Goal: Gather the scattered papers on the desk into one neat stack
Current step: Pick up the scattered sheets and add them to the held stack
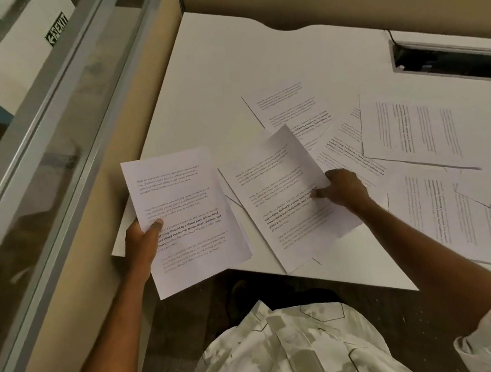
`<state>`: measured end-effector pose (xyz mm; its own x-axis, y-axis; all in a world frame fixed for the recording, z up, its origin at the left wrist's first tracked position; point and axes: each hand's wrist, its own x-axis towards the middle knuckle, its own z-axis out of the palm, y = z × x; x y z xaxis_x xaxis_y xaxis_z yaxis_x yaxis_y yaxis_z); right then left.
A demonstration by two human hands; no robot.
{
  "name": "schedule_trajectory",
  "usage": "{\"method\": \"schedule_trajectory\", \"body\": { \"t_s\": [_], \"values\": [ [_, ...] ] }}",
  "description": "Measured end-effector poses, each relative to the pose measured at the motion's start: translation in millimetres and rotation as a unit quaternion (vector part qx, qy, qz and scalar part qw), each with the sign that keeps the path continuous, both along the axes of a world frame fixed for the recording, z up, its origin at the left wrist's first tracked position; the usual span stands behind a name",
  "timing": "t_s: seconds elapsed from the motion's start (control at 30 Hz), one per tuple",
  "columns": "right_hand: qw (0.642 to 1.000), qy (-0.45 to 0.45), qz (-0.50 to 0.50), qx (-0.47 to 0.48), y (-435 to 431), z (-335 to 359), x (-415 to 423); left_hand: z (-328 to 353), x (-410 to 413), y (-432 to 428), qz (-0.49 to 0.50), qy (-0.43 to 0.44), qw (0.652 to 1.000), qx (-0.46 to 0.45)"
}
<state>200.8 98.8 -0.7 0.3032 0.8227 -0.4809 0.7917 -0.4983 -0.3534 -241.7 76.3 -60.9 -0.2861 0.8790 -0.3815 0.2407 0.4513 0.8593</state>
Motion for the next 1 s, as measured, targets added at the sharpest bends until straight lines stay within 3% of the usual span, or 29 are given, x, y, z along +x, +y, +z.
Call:
{"method": "schedule_trajectory", "body": {
  "t_s": [0.37,0.83,1.0],
  "values": [
    [0.993,-0.025,0.072,0.085,45.7,16.1,-29.7,1.9,2.6,-1.8,-0.015,0.043,0.999,0.004],
    [0.997,-0.031,0.064,-0.018,87.5,2.4,-37.6,6.0,9.1,-3.8,-0.008,0.074,0.997,-0.004],
    [0.997,-0.001,0.062,0.041,85.7,13.3,-33.3,8.1,9.2,-2.8,0.005,0.055,0.998,-0.017]
  ]
}}
